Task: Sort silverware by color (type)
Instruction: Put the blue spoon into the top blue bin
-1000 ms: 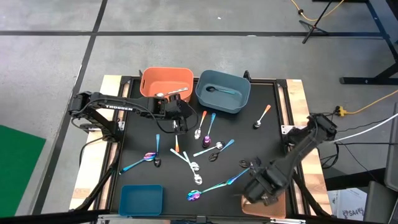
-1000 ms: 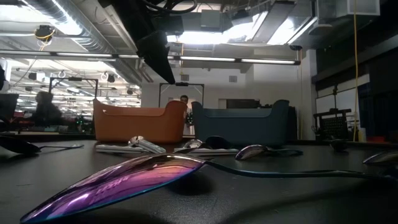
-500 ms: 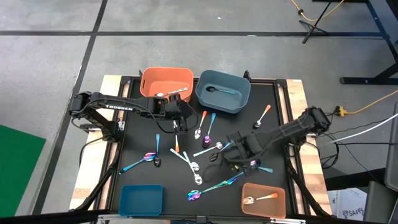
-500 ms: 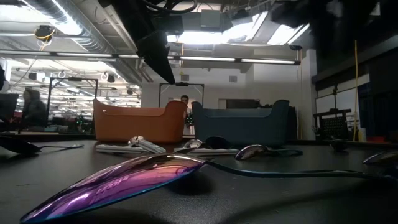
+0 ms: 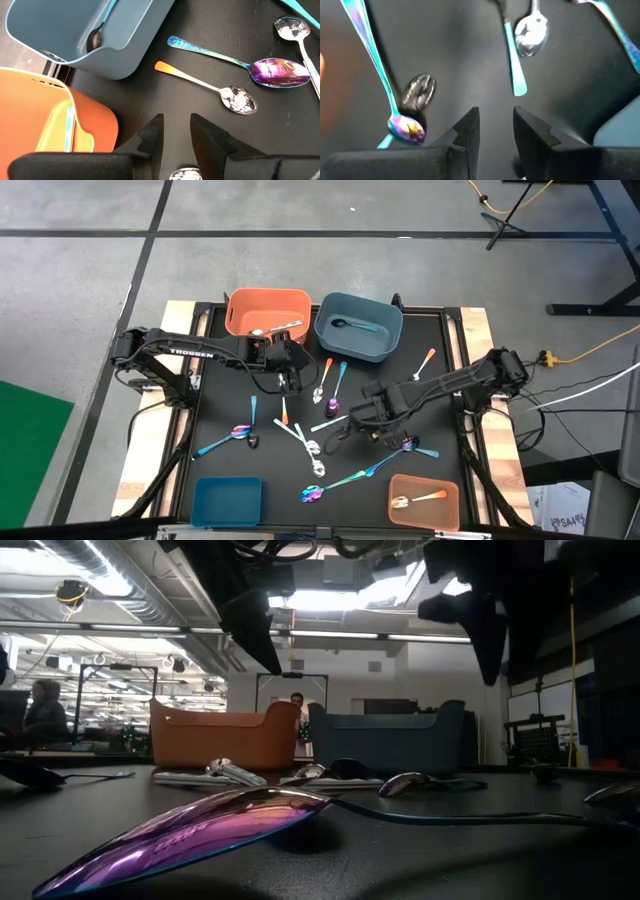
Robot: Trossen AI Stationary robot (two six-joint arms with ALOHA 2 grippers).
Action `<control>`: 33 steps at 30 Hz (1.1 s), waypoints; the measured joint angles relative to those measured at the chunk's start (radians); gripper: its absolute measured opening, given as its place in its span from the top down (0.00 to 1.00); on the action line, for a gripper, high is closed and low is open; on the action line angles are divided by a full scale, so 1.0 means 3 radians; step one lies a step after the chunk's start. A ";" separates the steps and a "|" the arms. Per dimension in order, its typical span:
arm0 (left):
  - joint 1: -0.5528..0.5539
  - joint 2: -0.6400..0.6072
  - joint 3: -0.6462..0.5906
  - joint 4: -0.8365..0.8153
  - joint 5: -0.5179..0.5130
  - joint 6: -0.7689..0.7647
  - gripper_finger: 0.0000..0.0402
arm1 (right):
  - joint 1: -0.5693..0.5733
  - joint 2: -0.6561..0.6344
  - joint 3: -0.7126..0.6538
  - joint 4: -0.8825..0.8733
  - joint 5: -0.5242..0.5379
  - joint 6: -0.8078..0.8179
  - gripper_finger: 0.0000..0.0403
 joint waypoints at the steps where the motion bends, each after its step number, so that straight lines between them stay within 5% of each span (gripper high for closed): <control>1: 0.0001 0.0000 0.0000 0.0000 0.0000 0.0000 0.78 | 0.0000 -0.0001 -0.0043 0.0074 0.0000 -0.0040 0.74; 20: 0.0001 0.0000 0.0000 0.0000 0.0000 -0.0014 0.78 | -0.0502 0.0000 -0.0866 0.1346 -0.0364 -0.0350 0.74; 33: 0.0001 0.0000 0.0000 0.0001 -0.0001 -0.0014 0.78 | -0.0494 0.0000 -0.1156 0.2113 -0.0428 -0.0418 0.74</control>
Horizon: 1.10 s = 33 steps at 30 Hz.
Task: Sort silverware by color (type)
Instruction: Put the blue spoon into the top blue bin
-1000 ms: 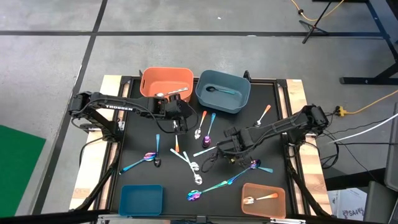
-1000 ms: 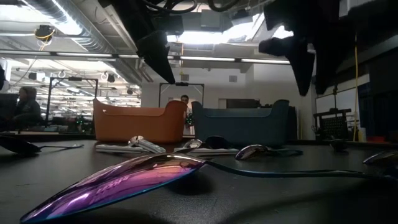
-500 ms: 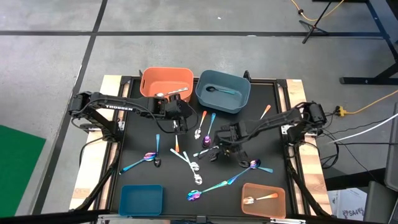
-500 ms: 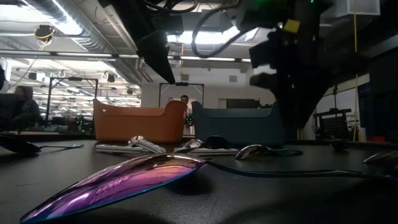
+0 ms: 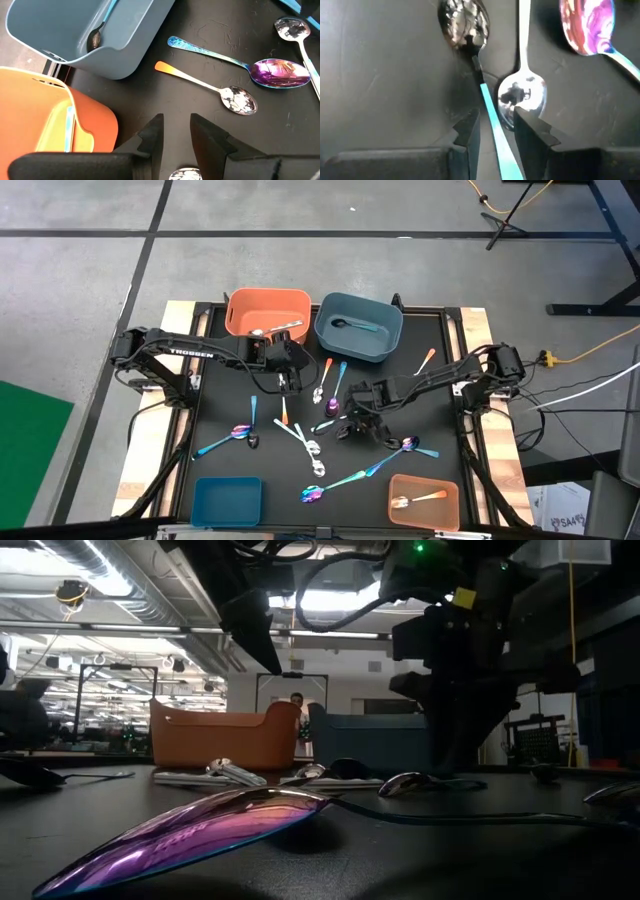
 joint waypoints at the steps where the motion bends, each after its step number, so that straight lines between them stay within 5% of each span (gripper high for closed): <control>1: 0.0000 0.0000 0.0000 -0.0001 0.0000 0.0000 0.78 | -0.0001 0.0000 -0.0009 0.0043 -0.0068 0.0002 0.74; 33: 0.0000 0.0000 0.0000 0.0023 -0.0001 -0.0001 0.78 | 0.0003 0.0290 -0.0012 0.0409 -0.0232 -0.0026 0.74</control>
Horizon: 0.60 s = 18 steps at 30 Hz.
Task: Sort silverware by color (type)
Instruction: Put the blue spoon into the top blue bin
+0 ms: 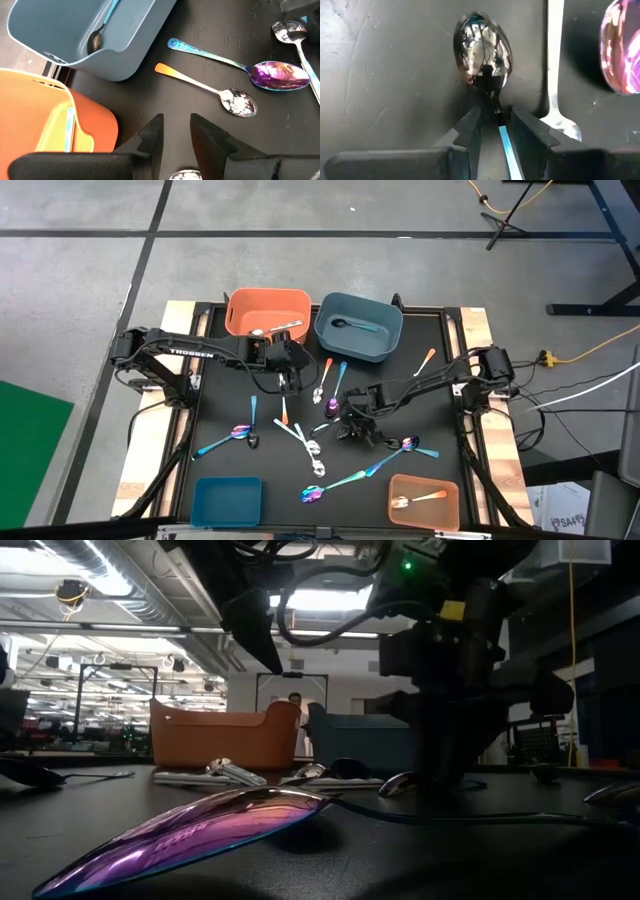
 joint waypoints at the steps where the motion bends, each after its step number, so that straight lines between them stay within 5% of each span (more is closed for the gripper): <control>1: 0.0000 0.0000 0.0000 0.0002 0.0000 0.0000 0.78 | -0.0001 0.0011 0.0001 0.0001 -0.0004 0.0004 0.74; 18: -0.0001 0.0000 0.0000 -0.0030 0.0000 0.0103 0.78 | -0.0001 0.0031 0.0001 0.0001 0.0005 0.0037 0.79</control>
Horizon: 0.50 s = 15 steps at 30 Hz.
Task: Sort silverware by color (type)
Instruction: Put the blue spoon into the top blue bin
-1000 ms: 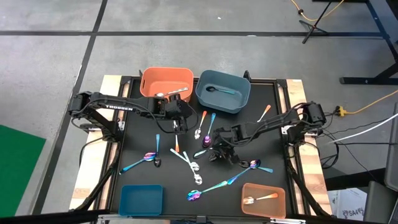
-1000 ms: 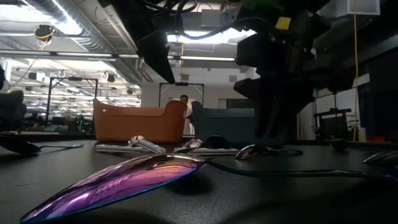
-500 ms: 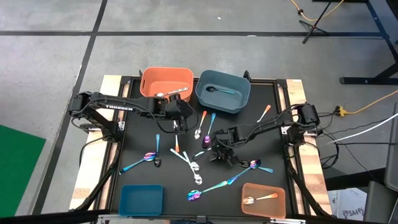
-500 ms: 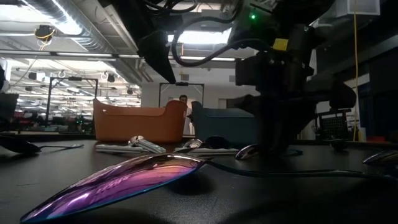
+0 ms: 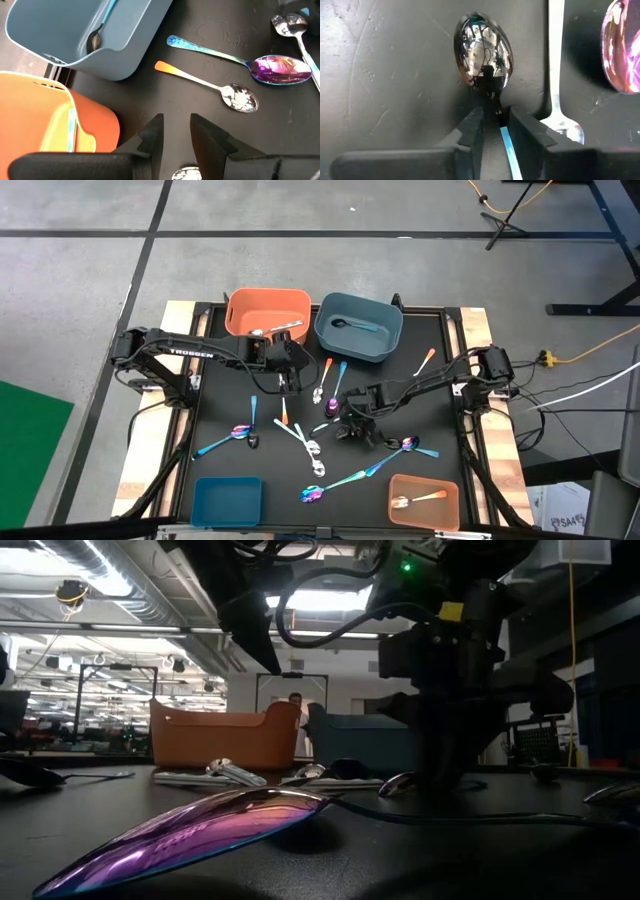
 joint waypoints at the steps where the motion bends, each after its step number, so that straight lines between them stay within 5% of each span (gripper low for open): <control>1: 0.0000 0.0000 0.0000 0.0000 0.0000 0.0000 0.78 | 0.0000 0.0000 -0.0001 -0.0001 -0.0004 0.0000 0.82; 8: 0.0001 0.0000 0.0000 0.0001 0.0001 -0.0004 0.78 | 0.0001 0.0003 -0.0003 0.0003 -0.0014 0.0001 0.98; 15: 0.0001 0.0000 0.0000 0.0001 0.0002 -0.0018 0.78 | 0.0001 0.0003 0.0005 -0.0005 -0.0011 0.0002 0.99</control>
